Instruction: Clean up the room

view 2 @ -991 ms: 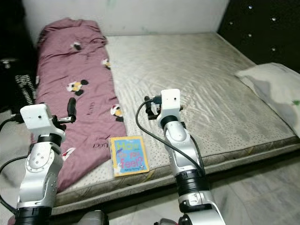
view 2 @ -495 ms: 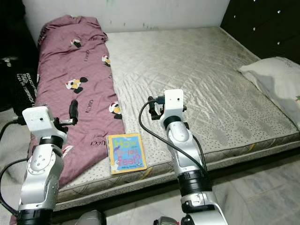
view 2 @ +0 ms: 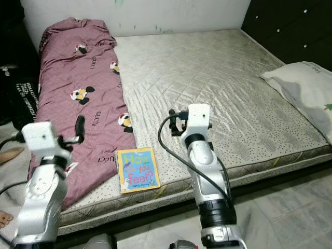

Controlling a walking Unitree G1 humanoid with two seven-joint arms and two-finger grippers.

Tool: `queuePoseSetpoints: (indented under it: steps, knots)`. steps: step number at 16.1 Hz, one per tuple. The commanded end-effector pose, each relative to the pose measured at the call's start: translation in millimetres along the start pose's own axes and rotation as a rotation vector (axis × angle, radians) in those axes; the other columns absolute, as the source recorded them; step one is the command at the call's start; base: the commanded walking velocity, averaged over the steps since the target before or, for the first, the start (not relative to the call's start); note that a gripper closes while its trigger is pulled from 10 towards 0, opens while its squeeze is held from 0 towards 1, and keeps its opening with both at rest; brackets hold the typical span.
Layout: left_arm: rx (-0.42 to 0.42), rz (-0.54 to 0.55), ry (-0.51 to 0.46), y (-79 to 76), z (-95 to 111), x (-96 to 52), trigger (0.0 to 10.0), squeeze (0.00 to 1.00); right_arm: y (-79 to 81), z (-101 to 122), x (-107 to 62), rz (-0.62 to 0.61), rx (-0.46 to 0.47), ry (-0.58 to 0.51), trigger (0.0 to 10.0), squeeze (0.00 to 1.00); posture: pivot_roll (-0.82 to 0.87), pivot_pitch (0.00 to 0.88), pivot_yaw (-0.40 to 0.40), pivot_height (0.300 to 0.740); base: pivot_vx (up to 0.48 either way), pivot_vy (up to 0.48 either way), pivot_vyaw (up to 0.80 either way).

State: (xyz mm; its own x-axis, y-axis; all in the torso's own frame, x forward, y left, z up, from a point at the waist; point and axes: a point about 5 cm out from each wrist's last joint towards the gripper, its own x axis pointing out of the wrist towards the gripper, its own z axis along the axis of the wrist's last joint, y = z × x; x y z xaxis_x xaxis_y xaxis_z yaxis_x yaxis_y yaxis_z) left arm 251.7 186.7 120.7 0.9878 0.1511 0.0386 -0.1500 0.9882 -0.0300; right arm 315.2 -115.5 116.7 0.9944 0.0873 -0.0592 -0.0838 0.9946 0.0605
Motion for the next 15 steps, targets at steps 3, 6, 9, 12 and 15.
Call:
queuePoseSetpoints:
  steps: [3,6,9,12,15]
  knots:
    - [0.021,-0.011,0.018,4.9,2.0,-2.0,10.0,0.0,0.5,1.3,-6.5,-0.032,0.02,-0.011,10.0,0.0,0.01,0.04,0.003,0.74,0.0,0.0,0.0]
    - [0.018,-0.041,0.036,-0.6,-1.7,-3.7,10.0,0.0,-0.2,-1.6,-10.0,-0.033,0.018,0.002,10.0,0.0,0.0,0.049,-0.009,0.74,0.0,0.0,0.0]
    - [0.017,-0.05,0.043,-4.4,-2.4,-6.7,10.0,0.0,-2.5,-1.7,-9.5,-0.032,0.014,0.006,10.0,0.0,0.0,0.061,-0.015,0.721,0.0,0.0,0.0]
    - [0.01,-0.048,0.049,-2.3,-2.1,-5.9,10.0,0.0,-1.3,-2.1,-10.0,-0.027,0.01,0.012,10.0,0.0,0.0,0.068,-0.014,0.686,0.0,0.0,0.0]
    - [0.009,-0.05,0.051,-3.0,-2.3,-3.5,10.0,0.0,-3.9,-2.3,-10.0,-0.036,0.007,0.017,10.0,0.0,-0.01,0.077,-0.022,0.651,0.0,0.0,0.0]
